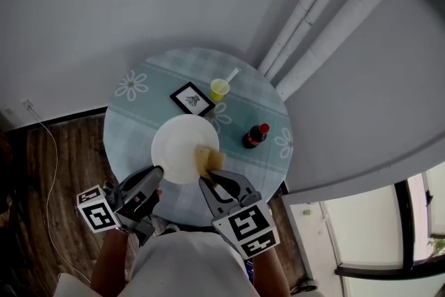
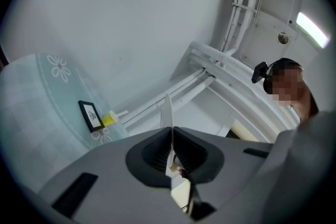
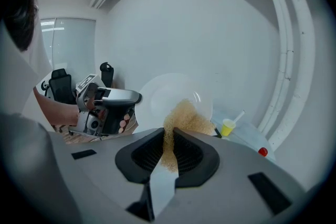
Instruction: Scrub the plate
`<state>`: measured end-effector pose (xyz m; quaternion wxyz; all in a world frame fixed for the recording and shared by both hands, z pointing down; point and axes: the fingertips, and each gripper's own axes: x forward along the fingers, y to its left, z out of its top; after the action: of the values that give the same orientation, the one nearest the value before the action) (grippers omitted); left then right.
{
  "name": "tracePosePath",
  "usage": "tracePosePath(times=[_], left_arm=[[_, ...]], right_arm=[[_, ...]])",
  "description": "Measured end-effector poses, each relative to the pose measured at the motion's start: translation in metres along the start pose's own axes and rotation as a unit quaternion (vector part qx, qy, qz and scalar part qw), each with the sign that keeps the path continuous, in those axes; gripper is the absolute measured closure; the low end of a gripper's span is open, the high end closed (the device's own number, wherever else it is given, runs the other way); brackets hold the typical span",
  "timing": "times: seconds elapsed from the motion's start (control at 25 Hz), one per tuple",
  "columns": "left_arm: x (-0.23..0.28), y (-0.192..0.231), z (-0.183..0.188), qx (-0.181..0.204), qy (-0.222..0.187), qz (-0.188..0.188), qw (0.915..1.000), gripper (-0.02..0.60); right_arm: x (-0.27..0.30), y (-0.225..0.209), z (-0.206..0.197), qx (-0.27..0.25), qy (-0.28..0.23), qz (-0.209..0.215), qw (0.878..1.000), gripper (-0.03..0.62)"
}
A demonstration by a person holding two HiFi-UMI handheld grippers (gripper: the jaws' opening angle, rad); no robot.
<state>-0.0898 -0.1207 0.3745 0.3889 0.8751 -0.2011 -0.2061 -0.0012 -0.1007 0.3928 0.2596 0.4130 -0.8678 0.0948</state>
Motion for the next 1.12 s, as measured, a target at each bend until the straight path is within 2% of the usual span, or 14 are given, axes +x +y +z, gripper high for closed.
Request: tracePosePath(times=[0.6, 1.12], left_arm=[[-0.002, -0.01, -0.003, 0.008, 0.021, -0.023, 0.9995, 0.563], [-0.004, -0.012, -0.006, 0.011, 0.036, -0.03, 0.9988, 0.563]], right_arm=[[0.002, -0.023, 0.027, -0.022, -0.025, -0.041, 0.999, 0.533], [0.016, -0.015, 0.054, -0.056, -0.045, -0.024, 0.997, 0.533]])
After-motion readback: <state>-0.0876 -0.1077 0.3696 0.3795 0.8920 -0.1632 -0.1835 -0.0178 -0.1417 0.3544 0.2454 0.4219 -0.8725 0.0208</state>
